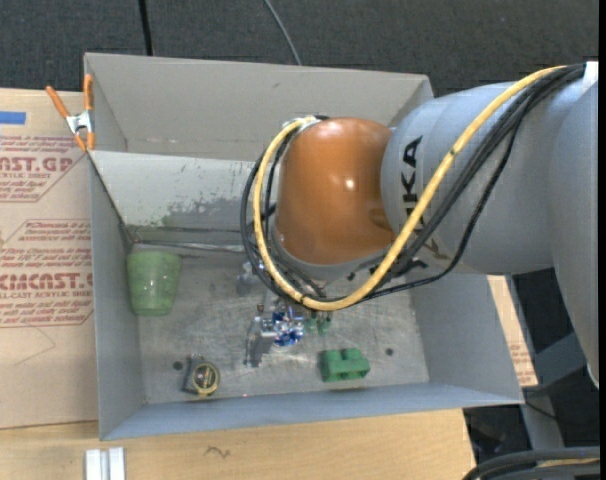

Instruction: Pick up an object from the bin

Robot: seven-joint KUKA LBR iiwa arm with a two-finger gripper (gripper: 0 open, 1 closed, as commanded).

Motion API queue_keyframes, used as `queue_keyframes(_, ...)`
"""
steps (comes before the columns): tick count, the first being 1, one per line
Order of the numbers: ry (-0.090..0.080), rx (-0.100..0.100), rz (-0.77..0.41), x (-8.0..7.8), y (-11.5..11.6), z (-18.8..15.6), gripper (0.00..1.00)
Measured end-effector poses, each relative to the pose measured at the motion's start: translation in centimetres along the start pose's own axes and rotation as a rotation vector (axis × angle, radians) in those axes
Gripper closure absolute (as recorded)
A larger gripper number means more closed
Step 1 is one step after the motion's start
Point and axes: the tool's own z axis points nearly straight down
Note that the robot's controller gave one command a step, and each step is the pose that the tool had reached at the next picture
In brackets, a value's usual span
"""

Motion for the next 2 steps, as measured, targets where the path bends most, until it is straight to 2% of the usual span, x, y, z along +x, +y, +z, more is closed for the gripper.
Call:
queue_keyframes(1,-0.003,0.001,0.009,-1.9,-8.3,11.7,0.0)
queue_keyframes(2,-0.018,-0.004,-0.102,-3.8,-13.5,12.8,0.0)
